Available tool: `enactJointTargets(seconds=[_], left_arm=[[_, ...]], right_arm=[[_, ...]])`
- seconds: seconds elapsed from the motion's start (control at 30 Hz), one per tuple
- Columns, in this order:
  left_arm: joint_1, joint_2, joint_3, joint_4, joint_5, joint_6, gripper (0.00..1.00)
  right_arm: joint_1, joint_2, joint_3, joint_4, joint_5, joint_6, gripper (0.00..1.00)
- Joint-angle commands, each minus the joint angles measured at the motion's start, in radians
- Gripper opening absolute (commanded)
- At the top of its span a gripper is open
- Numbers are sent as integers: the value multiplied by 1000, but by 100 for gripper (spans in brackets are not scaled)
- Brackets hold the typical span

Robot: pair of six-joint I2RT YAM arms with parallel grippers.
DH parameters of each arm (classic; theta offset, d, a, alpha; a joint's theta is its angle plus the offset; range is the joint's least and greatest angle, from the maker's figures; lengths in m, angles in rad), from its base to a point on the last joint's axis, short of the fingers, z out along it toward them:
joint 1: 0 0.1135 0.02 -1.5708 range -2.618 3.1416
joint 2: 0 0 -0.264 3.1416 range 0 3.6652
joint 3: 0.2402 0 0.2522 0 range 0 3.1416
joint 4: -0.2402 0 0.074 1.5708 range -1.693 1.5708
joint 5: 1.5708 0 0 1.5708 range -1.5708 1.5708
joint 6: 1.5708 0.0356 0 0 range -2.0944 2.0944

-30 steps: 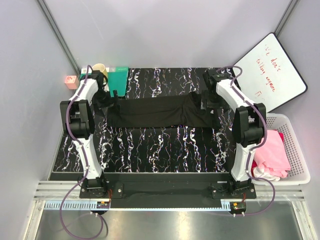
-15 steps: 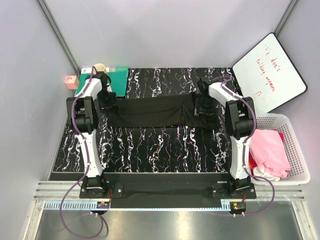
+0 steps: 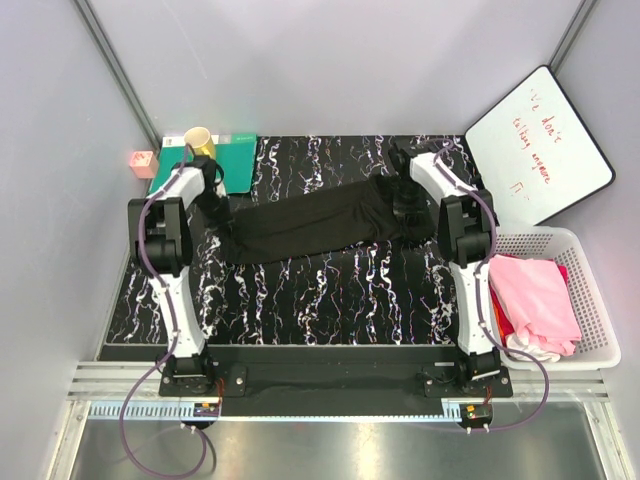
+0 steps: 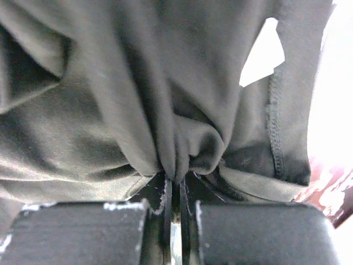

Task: Fold and stack the t-shirts
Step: Rotate the tshirt 90 degrees

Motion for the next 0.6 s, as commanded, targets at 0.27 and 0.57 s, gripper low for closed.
enactJointTargets(seconds=[0.27,0.57], left_arm=[[-364,-315,-533,117,282,-210,0],[-519,-394,-444,24,230,-221,88]], right_arm=[[5,387,674,25,-18,-128,8],[5,233,553,71,-93,-160,72]])
